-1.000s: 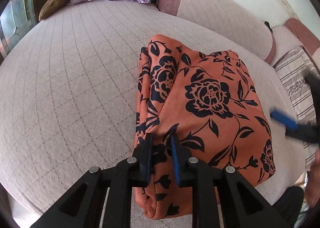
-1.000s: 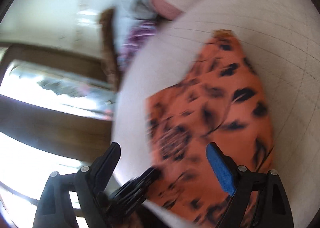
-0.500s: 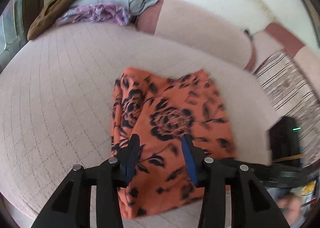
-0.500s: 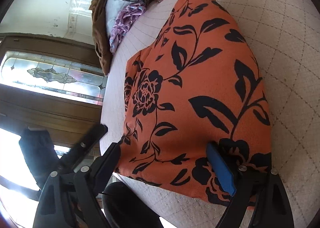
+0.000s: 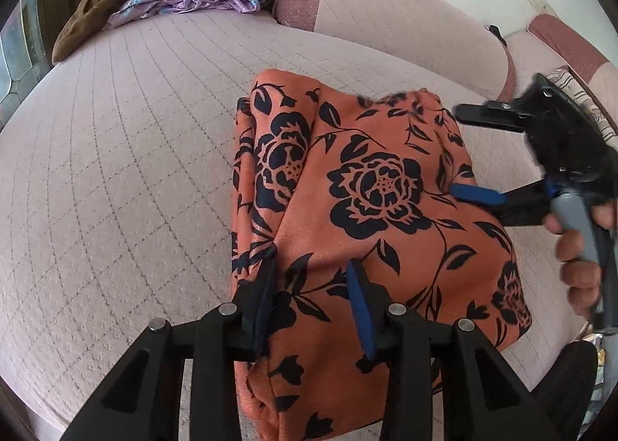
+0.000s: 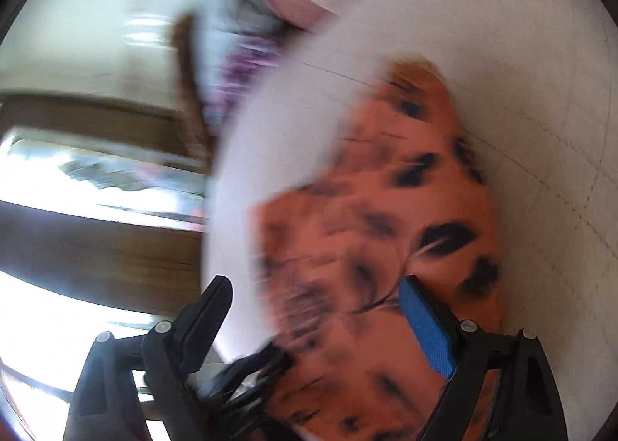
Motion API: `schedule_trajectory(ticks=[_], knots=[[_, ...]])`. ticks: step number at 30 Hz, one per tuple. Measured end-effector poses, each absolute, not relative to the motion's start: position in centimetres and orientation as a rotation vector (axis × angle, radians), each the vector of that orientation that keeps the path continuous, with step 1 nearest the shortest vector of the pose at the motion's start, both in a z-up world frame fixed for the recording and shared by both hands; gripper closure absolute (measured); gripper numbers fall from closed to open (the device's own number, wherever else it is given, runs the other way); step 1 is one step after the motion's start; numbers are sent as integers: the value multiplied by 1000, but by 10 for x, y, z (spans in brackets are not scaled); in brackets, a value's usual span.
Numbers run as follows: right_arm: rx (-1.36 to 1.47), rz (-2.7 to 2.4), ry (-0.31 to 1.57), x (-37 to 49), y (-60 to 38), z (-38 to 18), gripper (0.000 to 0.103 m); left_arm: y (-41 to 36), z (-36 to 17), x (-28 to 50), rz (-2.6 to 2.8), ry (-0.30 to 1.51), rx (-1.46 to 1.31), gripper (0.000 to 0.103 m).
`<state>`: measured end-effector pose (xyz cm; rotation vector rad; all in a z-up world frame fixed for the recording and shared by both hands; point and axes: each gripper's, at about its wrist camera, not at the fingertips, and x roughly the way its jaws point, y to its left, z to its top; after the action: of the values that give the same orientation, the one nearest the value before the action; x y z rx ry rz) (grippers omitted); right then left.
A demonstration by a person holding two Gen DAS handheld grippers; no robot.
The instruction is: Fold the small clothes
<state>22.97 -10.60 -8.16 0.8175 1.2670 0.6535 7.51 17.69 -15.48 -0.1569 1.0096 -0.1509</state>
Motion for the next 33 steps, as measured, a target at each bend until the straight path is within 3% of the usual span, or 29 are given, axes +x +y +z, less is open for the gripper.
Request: schedule_trajectory(ticks=[2,8,13,19,23,29,33], knots=[[894,661,1261,233,-109,-92,13,178,-154,74,-156,1009,-161,64],[873,714,1174,238,-113,-45,12,178,-156,75,-165,1001,-173,64],[915,652,1270,267,-104,-88,11,176,-152,76,-164,1007,-178,64],[821,753,1176,193,-115,-38,11,195,-110,72,-172,922,-297,57],[792,782,1191,134,-117,-45,11,197,-98,99,-155,908,-285,54],[710,750,1176,90,-115,-60,11,204,-149,151,-38,1091,-252,54],[703,757,1173,86,-119,-47,11,228,-168,147,-61,1094,-427,49]])
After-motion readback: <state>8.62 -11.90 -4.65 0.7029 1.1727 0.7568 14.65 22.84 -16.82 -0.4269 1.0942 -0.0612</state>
